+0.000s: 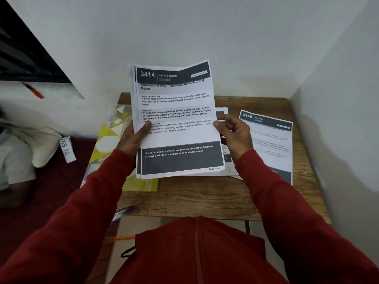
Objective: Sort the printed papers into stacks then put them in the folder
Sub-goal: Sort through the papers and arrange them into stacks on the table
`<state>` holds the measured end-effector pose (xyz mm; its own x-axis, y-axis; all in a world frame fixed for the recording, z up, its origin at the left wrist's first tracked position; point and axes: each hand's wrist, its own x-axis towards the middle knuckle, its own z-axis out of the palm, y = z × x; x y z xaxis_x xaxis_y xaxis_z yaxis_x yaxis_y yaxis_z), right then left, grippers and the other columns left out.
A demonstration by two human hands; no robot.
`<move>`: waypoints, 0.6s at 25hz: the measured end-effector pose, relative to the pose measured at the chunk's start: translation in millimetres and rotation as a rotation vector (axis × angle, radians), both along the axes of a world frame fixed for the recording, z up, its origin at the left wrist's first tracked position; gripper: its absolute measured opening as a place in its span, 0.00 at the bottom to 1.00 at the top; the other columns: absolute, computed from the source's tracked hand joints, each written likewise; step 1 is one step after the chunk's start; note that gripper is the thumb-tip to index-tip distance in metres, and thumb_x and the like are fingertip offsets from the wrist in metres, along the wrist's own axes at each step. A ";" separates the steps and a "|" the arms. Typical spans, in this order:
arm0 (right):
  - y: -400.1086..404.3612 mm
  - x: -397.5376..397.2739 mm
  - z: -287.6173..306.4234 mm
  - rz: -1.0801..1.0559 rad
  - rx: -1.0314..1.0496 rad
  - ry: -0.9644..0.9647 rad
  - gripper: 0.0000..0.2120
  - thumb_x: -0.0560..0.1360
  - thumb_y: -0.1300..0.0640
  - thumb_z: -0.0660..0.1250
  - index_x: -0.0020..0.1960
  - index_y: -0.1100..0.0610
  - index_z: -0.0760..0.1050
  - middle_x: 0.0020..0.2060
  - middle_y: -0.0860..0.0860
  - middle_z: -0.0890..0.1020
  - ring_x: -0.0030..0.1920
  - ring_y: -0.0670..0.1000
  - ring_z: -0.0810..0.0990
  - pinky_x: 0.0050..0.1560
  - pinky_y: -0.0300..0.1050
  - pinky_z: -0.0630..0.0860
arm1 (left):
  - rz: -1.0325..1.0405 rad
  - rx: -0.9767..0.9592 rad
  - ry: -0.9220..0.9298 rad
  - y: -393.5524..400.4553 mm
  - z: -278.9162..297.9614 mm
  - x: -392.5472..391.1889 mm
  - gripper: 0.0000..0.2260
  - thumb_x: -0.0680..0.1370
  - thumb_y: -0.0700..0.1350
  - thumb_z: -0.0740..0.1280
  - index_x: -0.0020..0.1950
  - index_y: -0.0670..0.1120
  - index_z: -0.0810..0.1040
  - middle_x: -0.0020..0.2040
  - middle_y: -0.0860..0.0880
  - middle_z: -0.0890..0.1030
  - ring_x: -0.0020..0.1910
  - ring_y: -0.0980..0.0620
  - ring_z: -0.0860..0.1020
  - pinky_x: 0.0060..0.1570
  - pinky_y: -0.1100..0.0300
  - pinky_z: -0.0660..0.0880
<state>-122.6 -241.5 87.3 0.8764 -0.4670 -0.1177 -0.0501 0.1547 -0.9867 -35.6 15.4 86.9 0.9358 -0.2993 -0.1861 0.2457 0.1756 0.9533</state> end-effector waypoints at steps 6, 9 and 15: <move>-10.7 -8.3 -6.6 -0.015 0.050 0.016 0.10 0.76 0.60 0.70 0.56 0.62 0.78 0.39 0.56 0.82 0.37 0.52 0.81 0.36 0.45 0.79 | 0.009 0.045 -0.026 -4.8 -7.3 3.5 0.16 0.79 0.41 0.65 0.67 0.43 0.73 0.62 0.43 0.80 0.57 0.45 0.81 0.54 0.52 0.79; -40.9 -15.6 -31.4 -0.151 -0.285 0.230 0.13 0.76 0.54 0.70 0.58 0.56 0.77 0.48 0.56 0.82 0.45 0.57 0.81 0.45 0.51 0.80 | 0.034 0.064 -0.036 -0.9 -11.3 6.2 0.13 0.79 0.40 0.65 0.65 0.44 0.75 0.61 0.43 0.81 0.56 0.45 0.81 0.56 0.50 0.79; -123.0 -78.4 -85.5 -0.287 -0.824 1.012 0.40 0.67 0.37 0.73 0.72 0.50 0.59 0.70 0.61 0.60 0.69 0.66 0.60 0.66 0.69 0.58 | 0.088 0.106 -0.026 18.6 -27.7 8.6 0.17 0.79 0.41 0.66 0.68 0.41 0.72 0.63 0.41 0.79 0.59 0.42 0.79 0.59 0.46 0.77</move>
